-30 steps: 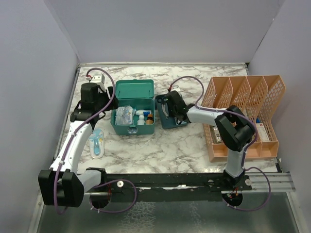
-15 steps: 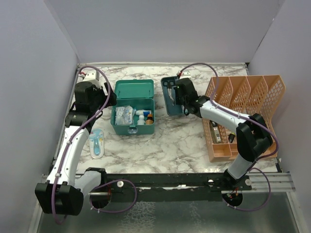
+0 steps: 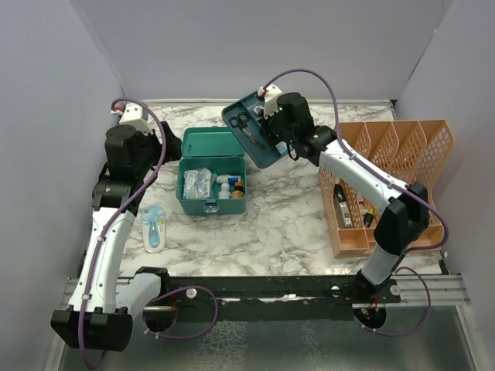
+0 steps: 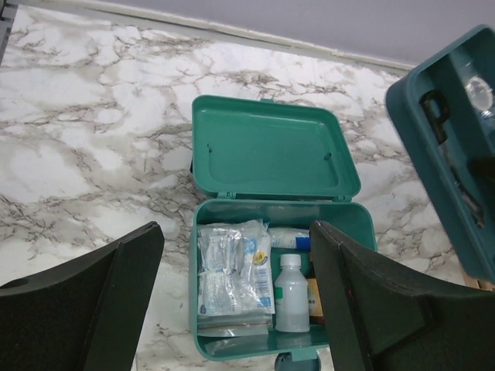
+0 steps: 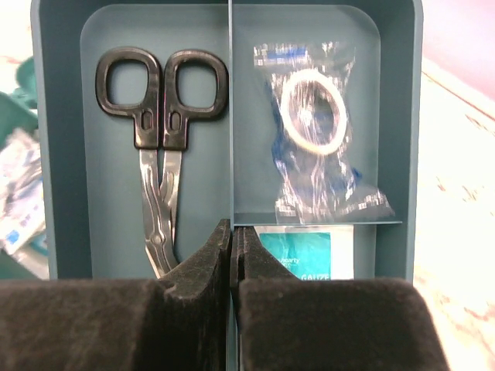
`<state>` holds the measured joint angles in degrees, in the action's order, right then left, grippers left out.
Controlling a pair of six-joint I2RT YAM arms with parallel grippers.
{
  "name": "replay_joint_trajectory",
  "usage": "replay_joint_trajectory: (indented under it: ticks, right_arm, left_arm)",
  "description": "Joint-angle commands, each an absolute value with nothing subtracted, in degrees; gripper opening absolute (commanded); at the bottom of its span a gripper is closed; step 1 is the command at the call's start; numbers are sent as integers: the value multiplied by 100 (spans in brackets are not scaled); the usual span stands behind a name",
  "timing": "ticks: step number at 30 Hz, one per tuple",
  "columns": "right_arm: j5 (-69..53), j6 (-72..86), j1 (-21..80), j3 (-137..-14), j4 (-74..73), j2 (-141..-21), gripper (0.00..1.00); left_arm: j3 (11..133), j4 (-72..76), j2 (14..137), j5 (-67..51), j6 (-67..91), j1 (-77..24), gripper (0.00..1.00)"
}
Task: Organize the medicine kit
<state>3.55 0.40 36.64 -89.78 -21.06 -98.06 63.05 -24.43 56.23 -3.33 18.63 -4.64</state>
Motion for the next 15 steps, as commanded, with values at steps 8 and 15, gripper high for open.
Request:
replay_joint_trajectory:
  ticks: [8, 15]
  right_arm:
    - [-2025, -1518, 4318, -10481, -2904, -10936, 1]
    - [-2663, -2306, 4683, -10882, -3200, -11356, 1]
  left_arm:
    - [6715, -2595, 5239, 984, 1749, -497, 80]
    - [6673, -2611, 5109, 1116, 1829, -493, 80]
